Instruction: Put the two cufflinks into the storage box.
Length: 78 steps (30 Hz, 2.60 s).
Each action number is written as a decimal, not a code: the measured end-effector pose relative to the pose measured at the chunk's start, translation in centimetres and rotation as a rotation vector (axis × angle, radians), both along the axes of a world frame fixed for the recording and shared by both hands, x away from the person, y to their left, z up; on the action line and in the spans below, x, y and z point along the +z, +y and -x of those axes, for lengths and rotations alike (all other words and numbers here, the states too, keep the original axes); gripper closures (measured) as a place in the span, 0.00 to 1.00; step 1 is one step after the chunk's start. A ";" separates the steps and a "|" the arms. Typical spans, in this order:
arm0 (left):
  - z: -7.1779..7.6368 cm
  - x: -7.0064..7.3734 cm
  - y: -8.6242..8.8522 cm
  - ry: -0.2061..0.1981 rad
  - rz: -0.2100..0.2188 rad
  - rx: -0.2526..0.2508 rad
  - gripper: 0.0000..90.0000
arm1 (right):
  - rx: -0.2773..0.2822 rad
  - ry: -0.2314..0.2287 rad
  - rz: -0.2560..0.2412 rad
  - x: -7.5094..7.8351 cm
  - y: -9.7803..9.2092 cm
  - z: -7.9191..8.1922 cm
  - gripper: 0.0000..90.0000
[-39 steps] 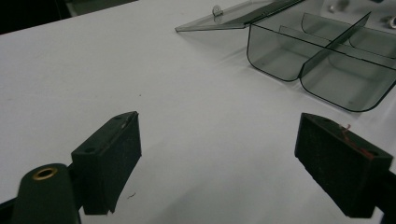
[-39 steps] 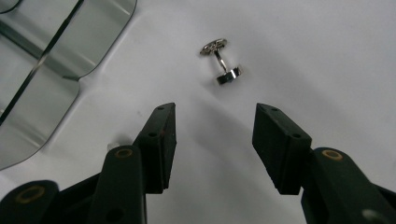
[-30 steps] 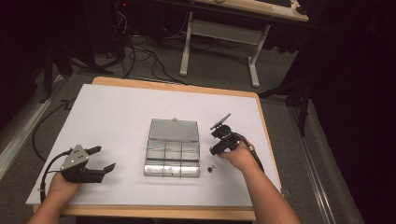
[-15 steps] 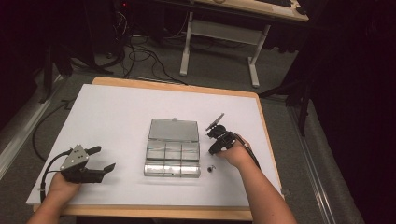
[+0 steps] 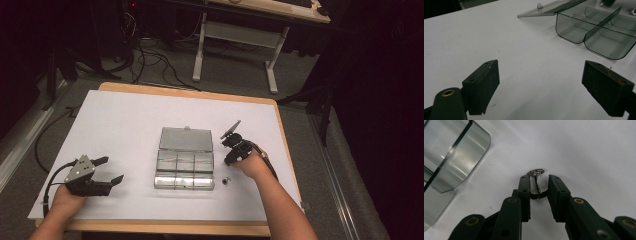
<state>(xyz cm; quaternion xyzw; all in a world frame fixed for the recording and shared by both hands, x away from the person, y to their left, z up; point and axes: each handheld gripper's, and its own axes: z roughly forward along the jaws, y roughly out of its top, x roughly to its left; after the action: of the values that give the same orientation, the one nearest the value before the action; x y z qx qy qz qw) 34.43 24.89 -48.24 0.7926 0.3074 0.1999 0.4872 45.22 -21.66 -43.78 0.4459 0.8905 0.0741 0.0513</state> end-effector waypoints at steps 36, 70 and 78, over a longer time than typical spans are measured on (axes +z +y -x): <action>-0.1 0.0 0.1 0.002 0.016 -0.002 0.17 | 0.044 0.016 -0.021 6.6 2.6 2.4 0.82; -0.1 0.0 0.2 0.001 0.027 -0.006 0.17 | 0.147 0.041 0.001 4.6 8.4 1.1 0.82; -0.1 0.0 0.2 0.002 0.029 -0.006 0.17 | 0.152 0.047 -0.001 3.5 8.9 0.7 0.82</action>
<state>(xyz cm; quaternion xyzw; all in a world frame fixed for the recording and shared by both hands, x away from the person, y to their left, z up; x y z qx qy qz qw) 34.52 25.09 -48.22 0.7864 0.3085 0.1930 0.4990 44.56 -12.81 -40.32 0.3787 0.9227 0.0678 0.0244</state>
